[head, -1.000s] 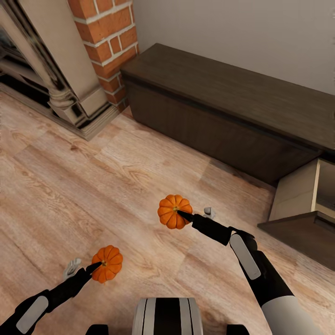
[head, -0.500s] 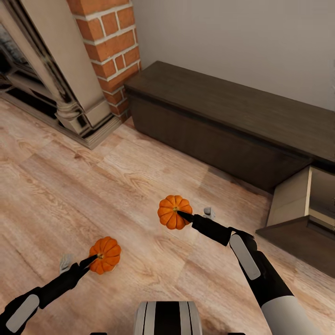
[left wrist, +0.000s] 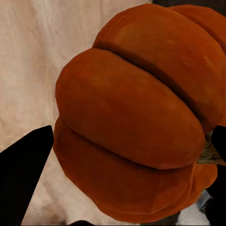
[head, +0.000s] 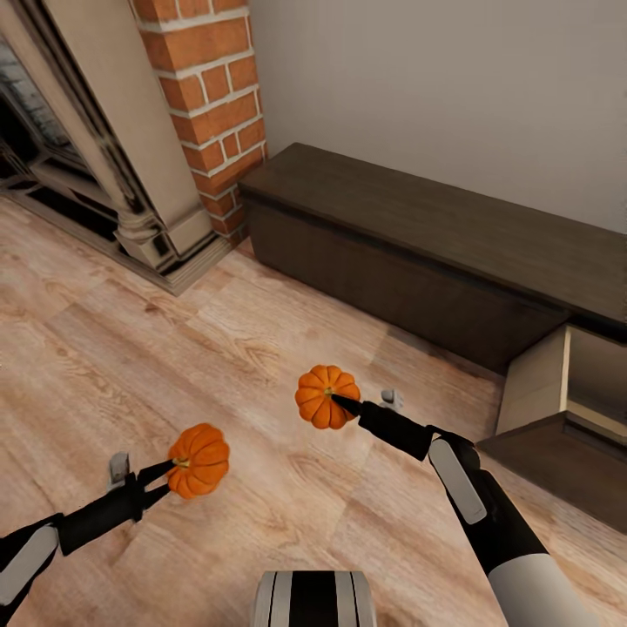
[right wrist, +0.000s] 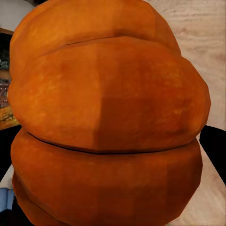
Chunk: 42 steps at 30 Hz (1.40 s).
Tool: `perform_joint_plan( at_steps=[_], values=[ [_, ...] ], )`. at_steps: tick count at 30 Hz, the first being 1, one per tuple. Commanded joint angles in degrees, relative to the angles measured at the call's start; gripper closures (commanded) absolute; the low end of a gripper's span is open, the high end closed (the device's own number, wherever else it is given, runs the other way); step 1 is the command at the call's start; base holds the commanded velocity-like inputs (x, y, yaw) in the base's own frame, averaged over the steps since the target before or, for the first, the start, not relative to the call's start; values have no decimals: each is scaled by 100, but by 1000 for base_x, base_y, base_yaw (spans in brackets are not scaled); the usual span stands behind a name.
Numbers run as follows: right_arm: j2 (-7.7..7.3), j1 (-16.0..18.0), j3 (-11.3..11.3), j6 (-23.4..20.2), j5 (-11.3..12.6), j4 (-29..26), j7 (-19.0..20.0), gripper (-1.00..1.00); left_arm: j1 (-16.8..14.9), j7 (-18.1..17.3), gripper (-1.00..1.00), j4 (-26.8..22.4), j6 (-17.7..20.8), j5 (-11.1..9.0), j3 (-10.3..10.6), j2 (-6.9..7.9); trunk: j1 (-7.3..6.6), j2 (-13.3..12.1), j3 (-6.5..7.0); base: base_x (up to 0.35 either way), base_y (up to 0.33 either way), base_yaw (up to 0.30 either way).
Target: Place each of the two pumpkins and all three candles from the living room inside a cabinet in the living room (use any cabinet), then make sure every cabinet is closed, and position the cauldron so it is next to a table in the living room.
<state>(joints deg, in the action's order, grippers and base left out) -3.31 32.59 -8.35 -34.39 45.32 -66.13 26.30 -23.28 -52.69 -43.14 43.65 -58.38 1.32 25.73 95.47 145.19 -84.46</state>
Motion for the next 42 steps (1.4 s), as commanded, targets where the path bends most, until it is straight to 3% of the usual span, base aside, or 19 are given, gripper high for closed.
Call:
perform_joint_plan(
  at_steps=[1,4,9,22,30,42],
  values=[
    [1,2,-3,8,31,0,-8,100,3,5,100,-238,165,0,10,0,-3,0,19,0,0,0],
    [5,3,-1,38,53,3,-11,100,14,-3,100,-473,507,-13,10,-5,-11,-4,86,0,0,0],
    [7,2,3,46,64,4,0,100,16,-15,100,-538,741,-8,1,2,-24,-11,196,0,0,0],
    [43,4,0,172,57,189,-18,100,16,-13,100,-561,836,-6,-4,11,-57,-28,512,0,0,-71],
    [58,2,0,182,56,197,-12,100,15,-235,100,-537,838,-9,-9,55,-57,-28,561,-16,0,-221],
    [59,5,0,187,56,197,-10,100,16,-260,100,-528,838,-12,-9,62,-57,-28,622,-311,0,-165]
  ],
)
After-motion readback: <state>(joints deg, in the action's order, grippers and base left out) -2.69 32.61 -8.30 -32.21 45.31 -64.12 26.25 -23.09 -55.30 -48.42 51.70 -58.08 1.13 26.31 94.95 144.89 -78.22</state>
